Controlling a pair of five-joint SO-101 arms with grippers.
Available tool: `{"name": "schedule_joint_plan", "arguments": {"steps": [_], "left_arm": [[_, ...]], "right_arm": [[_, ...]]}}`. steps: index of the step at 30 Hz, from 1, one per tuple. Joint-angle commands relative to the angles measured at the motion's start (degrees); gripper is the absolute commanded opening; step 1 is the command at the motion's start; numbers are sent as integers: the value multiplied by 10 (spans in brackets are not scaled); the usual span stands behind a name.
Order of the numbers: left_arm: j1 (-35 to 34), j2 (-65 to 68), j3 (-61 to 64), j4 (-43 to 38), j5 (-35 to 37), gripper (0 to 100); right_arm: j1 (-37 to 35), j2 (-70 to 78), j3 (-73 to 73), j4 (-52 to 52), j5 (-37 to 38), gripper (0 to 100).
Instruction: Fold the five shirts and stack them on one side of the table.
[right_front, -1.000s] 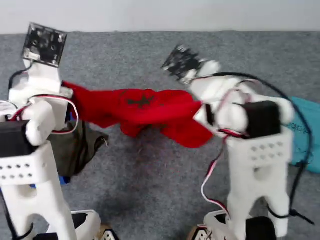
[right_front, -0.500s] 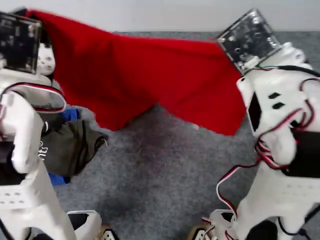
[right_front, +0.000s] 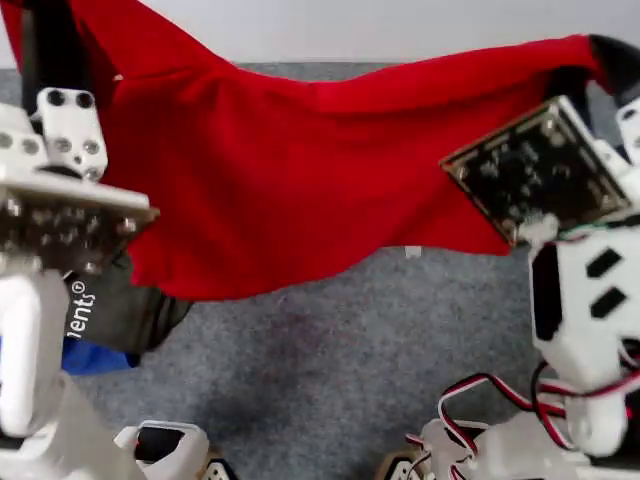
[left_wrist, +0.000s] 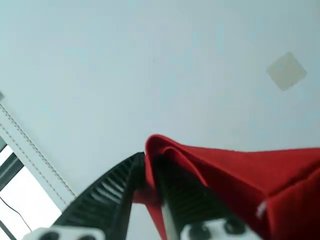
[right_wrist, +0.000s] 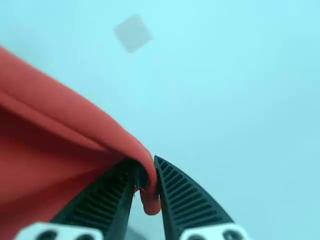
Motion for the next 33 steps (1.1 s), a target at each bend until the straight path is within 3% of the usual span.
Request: {"name": "schedule_joint_plan", "arguments": {"steps": [1,5,12,22,28,33], "left_arm": [[7,-10,-54,41,-19,13],[7,-10,-110,105,-19,13],[7,-10,-198,192,-19,13],[3,-10,-305,299,-18,13],[4,-4,-305,317,-18,13],[8,-2,-221,317,-18,13]], "right_arm": [[44,-8,-27,-10,9,10],[102,-23,-25,8,9,10],[146,-64,-26,133,31,10],[152,-146,-3,192,34,10],[152,-206,145,192,45,10],[150,-267,327,188,45,10]]}}
